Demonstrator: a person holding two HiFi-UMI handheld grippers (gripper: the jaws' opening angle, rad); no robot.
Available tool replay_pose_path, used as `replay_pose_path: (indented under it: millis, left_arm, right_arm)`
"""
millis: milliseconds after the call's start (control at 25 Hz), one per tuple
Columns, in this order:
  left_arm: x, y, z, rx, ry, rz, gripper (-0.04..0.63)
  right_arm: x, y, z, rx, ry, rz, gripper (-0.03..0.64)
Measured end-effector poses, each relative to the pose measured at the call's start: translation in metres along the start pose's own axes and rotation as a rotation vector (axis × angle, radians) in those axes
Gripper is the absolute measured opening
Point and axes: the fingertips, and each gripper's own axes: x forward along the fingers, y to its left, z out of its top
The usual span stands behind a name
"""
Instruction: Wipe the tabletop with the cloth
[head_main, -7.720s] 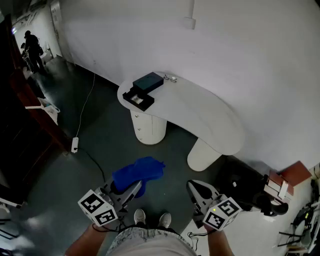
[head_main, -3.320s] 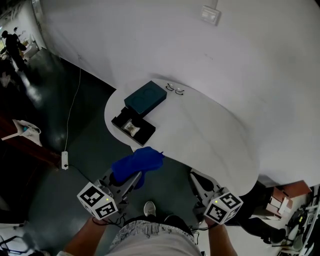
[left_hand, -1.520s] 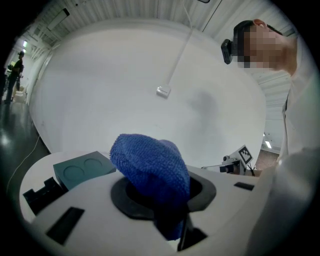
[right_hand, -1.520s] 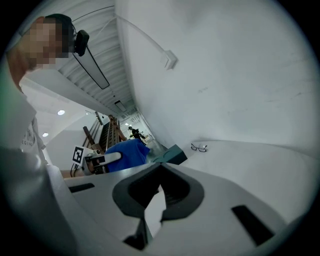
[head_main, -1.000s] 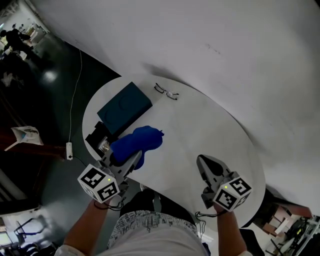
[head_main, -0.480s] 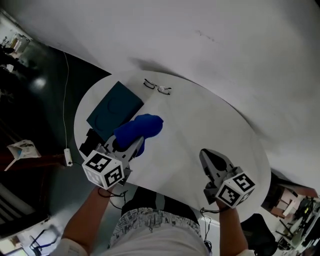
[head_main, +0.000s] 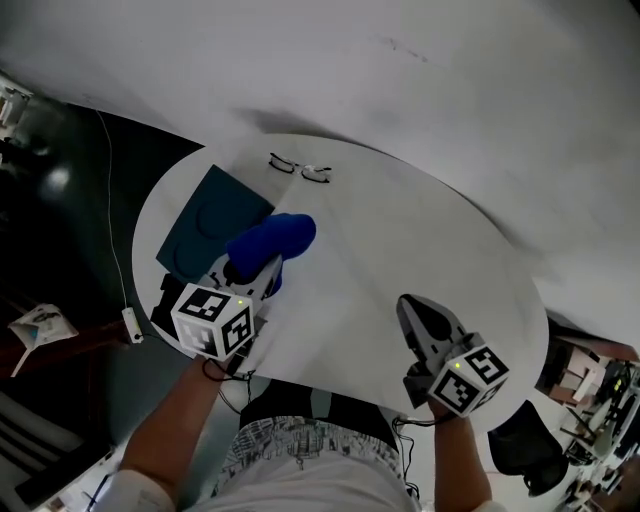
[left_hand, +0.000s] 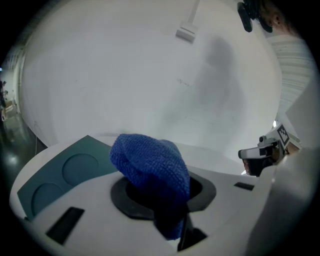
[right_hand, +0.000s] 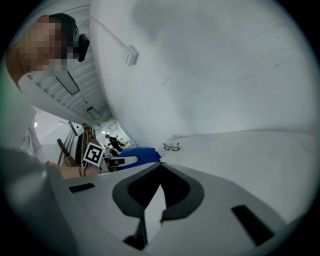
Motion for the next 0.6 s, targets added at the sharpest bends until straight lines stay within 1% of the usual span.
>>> replay_pose_path:
  millis: [160,600]
  left_arm:
    - [0.017,0.003,-0.009,0.011,0.039,0.005,0.117]
    - [0.054,0.019,-0.038,-0.026,0.132,0.036,0.117]
  right_arm:
    - [0.006,-0.006,-0.006,0.021,0.006,-0.014,0.006]
    - [0.002,-0.03,-0.017,0.08,0.01,-0.049,0.006]
